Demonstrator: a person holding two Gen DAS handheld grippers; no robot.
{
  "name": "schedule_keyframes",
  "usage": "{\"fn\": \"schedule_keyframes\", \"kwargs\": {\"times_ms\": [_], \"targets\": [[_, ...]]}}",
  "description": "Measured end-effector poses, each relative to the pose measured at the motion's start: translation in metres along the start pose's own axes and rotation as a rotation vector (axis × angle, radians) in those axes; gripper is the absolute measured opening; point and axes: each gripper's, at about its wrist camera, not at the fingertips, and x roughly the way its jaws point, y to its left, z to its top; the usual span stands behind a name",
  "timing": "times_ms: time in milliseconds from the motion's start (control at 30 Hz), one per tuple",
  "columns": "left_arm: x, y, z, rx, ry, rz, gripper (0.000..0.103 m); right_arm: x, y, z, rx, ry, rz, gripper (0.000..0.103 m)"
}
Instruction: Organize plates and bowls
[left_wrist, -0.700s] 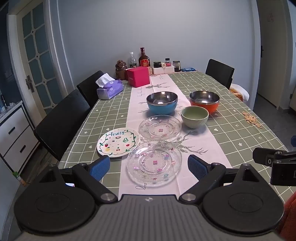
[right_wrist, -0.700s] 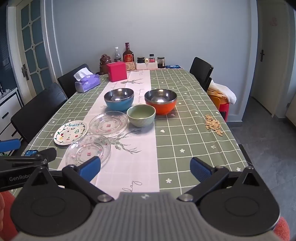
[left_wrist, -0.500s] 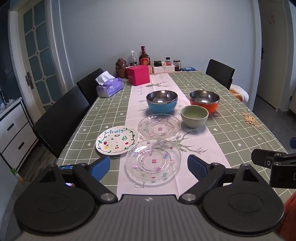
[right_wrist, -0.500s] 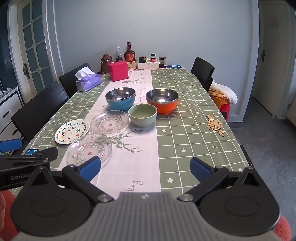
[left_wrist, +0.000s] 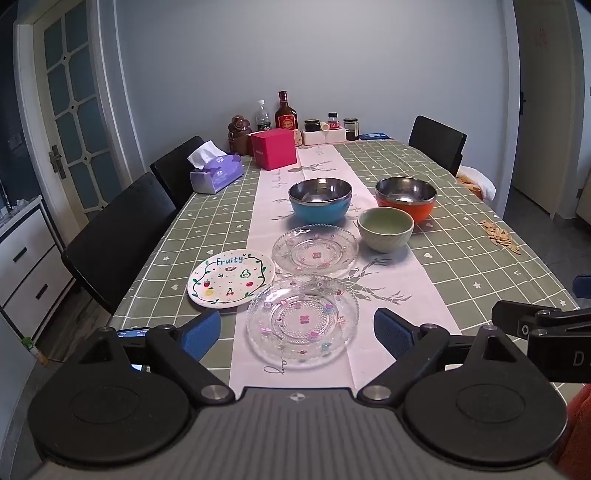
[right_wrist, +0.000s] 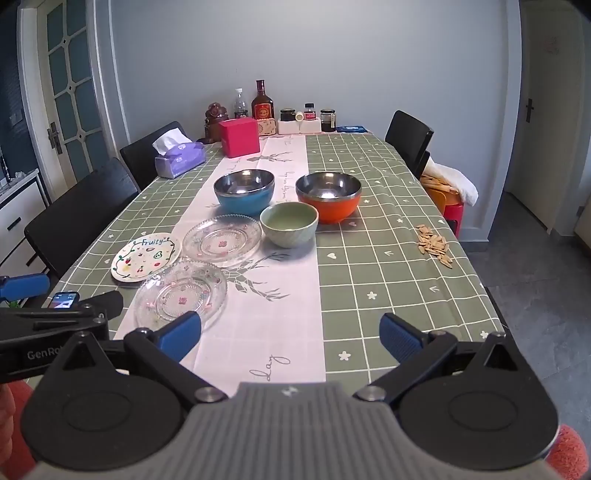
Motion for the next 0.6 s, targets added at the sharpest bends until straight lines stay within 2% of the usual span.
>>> {"fn": "schedule_keyframes", "kwargs": {"times_ms": [600], "targets": [[0.0025,-0.0028,-0.0017,0.009,-0.005,0.006,0.103,0.0003,0.0002,0.0016,-0.002,0.003,0.003,0.101]]}}
